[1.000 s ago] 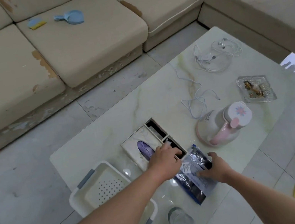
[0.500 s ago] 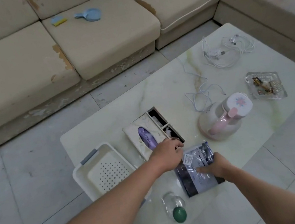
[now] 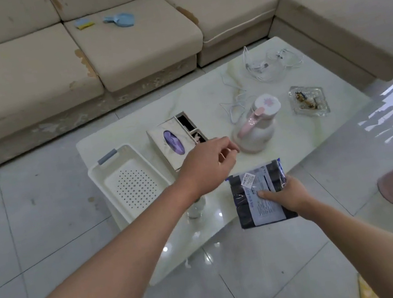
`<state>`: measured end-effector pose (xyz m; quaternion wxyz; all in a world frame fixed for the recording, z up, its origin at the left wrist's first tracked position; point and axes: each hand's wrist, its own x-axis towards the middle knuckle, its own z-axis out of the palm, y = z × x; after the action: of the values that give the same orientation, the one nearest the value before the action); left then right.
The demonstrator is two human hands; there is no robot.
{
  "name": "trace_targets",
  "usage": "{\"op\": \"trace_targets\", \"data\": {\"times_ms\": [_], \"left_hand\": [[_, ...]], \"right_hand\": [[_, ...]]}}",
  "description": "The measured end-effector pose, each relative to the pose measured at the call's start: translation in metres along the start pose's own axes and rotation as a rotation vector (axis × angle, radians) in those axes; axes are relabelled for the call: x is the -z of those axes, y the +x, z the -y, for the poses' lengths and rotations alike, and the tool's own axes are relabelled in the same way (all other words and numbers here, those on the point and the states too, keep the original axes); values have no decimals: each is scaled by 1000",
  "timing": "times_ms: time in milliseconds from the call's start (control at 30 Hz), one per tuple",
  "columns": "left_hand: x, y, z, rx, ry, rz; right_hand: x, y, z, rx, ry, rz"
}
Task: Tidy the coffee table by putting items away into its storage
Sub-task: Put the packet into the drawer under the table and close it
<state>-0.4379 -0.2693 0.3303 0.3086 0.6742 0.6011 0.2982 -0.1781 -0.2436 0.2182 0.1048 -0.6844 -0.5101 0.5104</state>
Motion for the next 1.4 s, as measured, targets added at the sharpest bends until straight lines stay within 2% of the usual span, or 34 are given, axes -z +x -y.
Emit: {"op": "trace_targets", "data": {"times_ms": [67, 133, 267, 333, 433, 533, 600, 700, 767, 900, 1067, 1200, 1267, 1400], "left_hand": [[-17, -22, -11, -25, 3, 80], [-50, -44, -9, 37, 33, 205], [-126, -80, 31, 434, 55, 397], [-161, -93, 54, 563, 42, 462], [-213, -103, 82, 633, -245, 420], [-267, -102, 114, 781, -687, 290], [-299, -97, 135, 839, -901, 189], [-344, -92, 164, 797, -1050, 128], [-363, -90, 185, 745, -1034, 85], [-365, -91, 229, 612, -845, 42], [-358, -107, 266, 510, -683, -37], [-340, -115, 280, 450, -395, -92], [-329, -119, 280, 389, -344, -100], [-326, -134, 285, 240, -271, -156]], "right_hand": [[9, -11, -13, 26, 46, 12], [15, -19, -32, 31, 110, 32], [12, -18, -74, 5, 188, 95], [8, -12, -99, 4, 183, 121], [-7, 6, -144, -3, 147, 162], [-29, 35, -178, 1, 147, 192], [-42, 58, -194, -15, 168, 204], [-67, 96, -224, -40, 201, 221], [-84, 122, -241, -52, 258, 218], [-120, 163, -265, -67, 486, 220], [-178, 190, -285, -69, 424, 117], [-222, 199, -292, -62, 415, 259], [-243, 208, -293, -64, 511, 308], [-267, 214, -293, -89, 682, 294]]}}
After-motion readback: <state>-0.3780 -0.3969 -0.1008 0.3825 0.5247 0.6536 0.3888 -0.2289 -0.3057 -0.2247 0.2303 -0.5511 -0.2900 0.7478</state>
